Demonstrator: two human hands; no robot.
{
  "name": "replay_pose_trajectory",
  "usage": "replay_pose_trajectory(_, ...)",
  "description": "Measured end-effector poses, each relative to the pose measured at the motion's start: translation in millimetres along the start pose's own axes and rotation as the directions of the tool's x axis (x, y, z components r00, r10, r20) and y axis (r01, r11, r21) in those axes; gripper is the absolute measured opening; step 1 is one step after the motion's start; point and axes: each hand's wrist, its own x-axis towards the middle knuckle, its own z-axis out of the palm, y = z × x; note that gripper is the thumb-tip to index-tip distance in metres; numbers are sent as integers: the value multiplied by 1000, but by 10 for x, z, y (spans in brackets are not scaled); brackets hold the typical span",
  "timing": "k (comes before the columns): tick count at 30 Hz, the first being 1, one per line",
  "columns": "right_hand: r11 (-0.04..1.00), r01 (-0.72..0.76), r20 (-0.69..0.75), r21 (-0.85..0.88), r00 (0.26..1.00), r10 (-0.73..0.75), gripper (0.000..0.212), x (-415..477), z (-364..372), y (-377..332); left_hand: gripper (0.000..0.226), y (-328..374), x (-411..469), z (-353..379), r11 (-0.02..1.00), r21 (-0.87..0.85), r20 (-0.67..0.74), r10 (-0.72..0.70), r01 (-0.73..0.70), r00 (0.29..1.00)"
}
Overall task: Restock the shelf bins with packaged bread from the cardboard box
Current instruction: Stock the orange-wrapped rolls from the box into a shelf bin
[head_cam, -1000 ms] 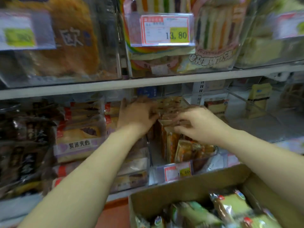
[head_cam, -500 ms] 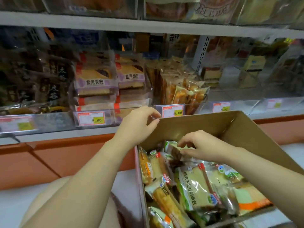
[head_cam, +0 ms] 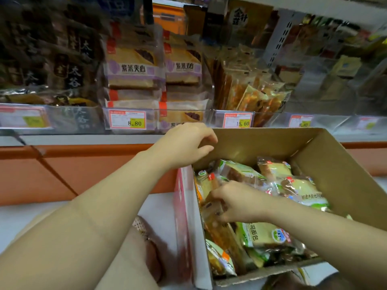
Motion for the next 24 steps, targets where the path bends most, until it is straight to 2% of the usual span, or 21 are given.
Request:
replay_pose_trajectory(3, 987, -31, -90, 160, 995, 46, 40, -123, -264, 68, 23, 25, -37, -41, 995, -95, -34, 8, -12, 999)
replay_pose_trajectory(5, 957, -56, -245, 284, 961, 129, 35, -241, -512, 129, 22, 71, -72, -106, 970, -244, -67, -20, 3, 998)
replay_pose_trajectory(7, 906, -41, -419, 422, 877, 235, 33, -366, -746, 155, 30, 125, -101, -170, 908, -417, -57, -56, 27, 997)
replay_pose_trajectory(10, 838, 97, -643, 537, 689, 333, 33, -465, -962, 96, 43, 200, -124, -218, 803, -595, -30, -33, 9, 999)
replay_pose_trajectory(12, 820, 191, -736, 539, 581, 349, 32, -476, -1017, 21, 43, 241, -116, -210, 812, -581, -66, 14, -50, 998)
replay_pose_trajectory(13, 815, 222, -758, 536, 551, 349, 34, -474, -1028, -15, 43, 250, -102, -200, 825, -560, -92, 26, -73, 995)
replay_pose_trajectory(15, 783, 278, -766, 557, 535, 355, 41, -456, -1015, -45, 41, 246, -84, -228, 829, -551, -153, 14, -97, 988)
replay_pose_trajectory(17, 725, 301, -733, 619, 554, 395, 51, -423, -951, -23, 39, 190, -82, -310, 816, -568, -250, -46, -108, 967)
replay_pose_trajectory(18, 726, 264, -707, 635, 577, 409, 53, -397, -890, 10, 39, 149, -86, -364, 812, -575, -296, -87, -105, 951)
replay_pose_trajectory(19, 759, 184, -669, 625, 628, 398, 52, -369, -813, 41, 38, 109, -94, -417, 809, -579, -329, -120, -100, 937)
replay_pose_trajectory(20, 814, 71, -596, 576, 719, 359, 49, -330, -713, 78, 38, 72, -106, -461, 810, -580, -346, -145, -90, 927)
replay_pose_trajectory(22, 919, -84, -340, 386, 913, 226, 44, -234, -479, 88, 38, 31, -135, -494, 821, -568, -348, -172, -61, 921)
replay_pose_trajectory(24, 972, -83, -145, 222, 983, 117, 48, -113, -232, 53, 39, 20, -151, -467, 841, -539, -338, -163, -49, 927)
